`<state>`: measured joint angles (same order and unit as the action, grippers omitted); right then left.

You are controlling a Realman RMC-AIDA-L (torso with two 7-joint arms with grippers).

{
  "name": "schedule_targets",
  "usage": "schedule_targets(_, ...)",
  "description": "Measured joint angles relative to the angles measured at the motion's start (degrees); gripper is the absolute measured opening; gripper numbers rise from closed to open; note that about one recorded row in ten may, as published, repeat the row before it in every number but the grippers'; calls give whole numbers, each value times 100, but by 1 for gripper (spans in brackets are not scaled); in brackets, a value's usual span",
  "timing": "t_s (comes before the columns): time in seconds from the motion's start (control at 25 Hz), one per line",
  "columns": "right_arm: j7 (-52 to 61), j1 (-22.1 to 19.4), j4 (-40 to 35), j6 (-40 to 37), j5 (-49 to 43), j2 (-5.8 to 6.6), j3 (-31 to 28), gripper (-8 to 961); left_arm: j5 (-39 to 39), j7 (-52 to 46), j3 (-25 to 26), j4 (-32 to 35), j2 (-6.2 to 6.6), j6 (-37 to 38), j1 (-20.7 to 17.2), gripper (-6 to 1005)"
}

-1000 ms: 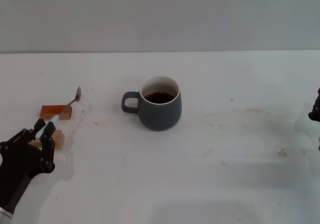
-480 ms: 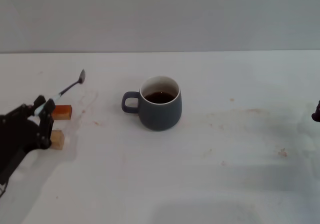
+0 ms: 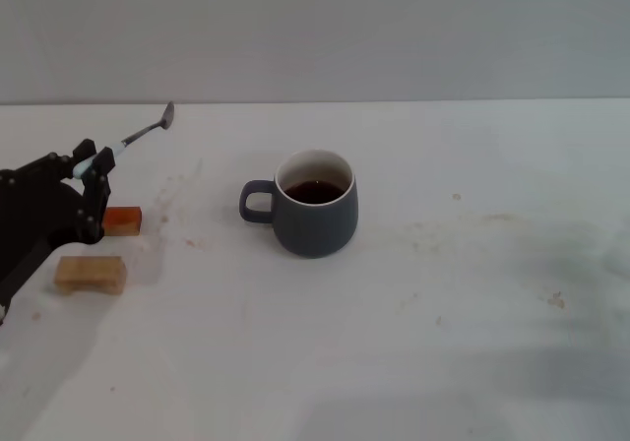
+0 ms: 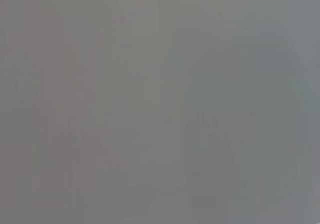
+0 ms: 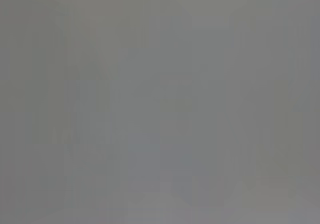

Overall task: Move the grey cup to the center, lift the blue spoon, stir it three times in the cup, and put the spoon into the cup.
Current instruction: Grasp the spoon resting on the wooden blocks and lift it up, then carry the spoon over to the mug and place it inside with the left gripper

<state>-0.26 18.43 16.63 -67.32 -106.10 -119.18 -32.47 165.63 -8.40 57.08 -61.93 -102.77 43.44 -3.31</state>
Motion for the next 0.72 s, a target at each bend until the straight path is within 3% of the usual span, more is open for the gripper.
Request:
schedule_targets(0.24,1,-511,3,-724,41,6,-96,-2,0,22,116,-276,77,-388,10,145)
schedule_targets(0.72,1,-817,-6,-979,46,-6,-308,-2,-5,198,244,-1451,262,-1853,-18,146)
